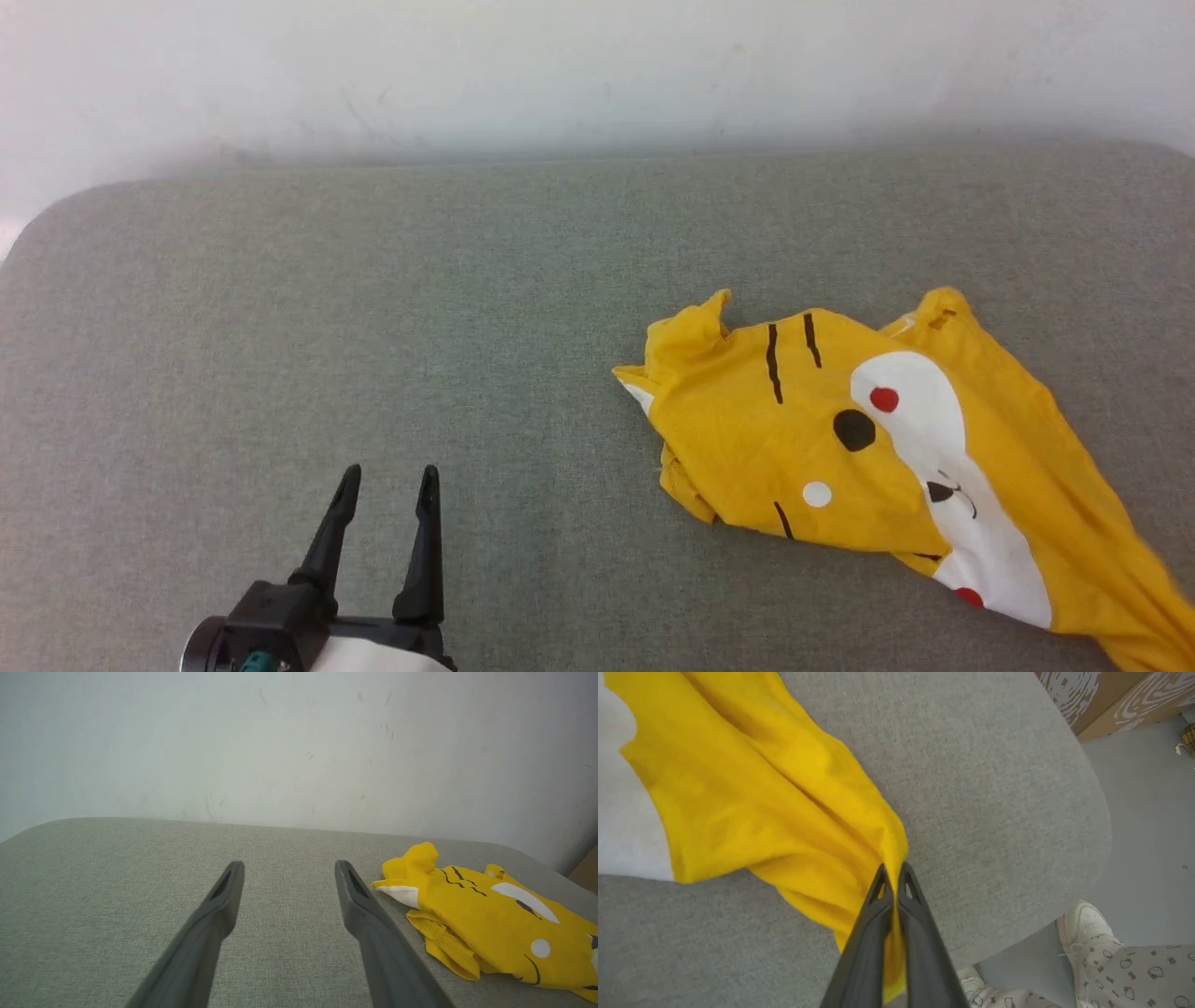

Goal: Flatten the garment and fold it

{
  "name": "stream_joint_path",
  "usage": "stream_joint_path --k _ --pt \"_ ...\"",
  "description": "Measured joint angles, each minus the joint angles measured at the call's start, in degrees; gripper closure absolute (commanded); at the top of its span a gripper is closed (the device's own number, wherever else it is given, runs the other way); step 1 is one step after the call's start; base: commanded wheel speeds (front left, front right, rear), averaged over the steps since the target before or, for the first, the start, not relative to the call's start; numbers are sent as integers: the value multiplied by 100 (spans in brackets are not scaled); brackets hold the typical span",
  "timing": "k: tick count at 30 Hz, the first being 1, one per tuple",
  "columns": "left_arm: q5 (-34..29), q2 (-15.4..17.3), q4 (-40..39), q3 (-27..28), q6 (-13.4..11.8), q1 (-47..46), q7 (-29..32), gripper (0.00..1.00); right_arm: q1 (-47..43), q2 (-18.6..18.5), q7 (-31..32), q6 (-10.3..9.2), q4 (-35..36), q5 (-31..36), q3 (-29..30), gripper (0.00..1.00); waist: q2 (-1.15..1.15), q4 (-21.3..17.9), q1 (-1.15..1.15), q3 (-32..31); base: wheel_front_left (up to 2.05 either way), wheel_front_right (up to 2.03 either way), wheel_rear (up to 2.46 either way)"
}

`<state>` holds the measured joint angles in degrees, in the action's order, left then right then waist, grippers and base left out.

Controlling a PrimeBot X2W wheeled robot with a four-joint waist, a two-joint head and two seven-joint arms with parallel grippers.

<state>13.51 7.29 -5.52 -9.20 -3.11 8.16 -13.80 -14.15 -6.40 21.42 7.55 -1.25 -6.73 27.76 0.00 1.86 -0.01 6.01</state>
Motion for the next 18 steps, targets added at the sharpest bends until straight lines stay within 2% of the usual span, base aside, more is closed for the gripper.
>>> stream_joint_path --k 1,2,3,4,8,14,16,18 --pt "0 16 0 -2 0 1 22 0 -54 40 -15 0 -100 43 -44 100 0 -10 0 -16 0 0 0" --pt "0 25 0 -3 0 1 31 0 -66 62 -58 0 -168 80 -78 75 0 -22 0 -34 0 0 0" --pt "0 35 0 -9 1 1 55 0 -49 67 -135 0 -190 108 -119 41 0 -36 0 -53 0 0 0" --pt "0 44 0 -18 3 1 76 0 -3 63 -191 0 -187 116 -165 0 0 -50 0 -73 0 0 0" --pt "0 59 -14 -42 3 0 111 0 456 -153 -280 0 99 -68 -599 0 0 -119 0 -131 0 0 0" --pt "0 56 -91 -91 4 -40 108 0 1653 -978 -114 0 656 -415 -1492 0 0 -164 1 13 0 0 0" --pt "0 53 -103 -131 8 -135 105 0 2023 -1152 21 0 621 -508 -1730 0 0 -148 1 115 0 0 0" --pt "-1 41 -120 -164 13 -259 82 0 2387 -1169 135 0 415 -719 -1824 0 0 -124 1 236 0 0 0"
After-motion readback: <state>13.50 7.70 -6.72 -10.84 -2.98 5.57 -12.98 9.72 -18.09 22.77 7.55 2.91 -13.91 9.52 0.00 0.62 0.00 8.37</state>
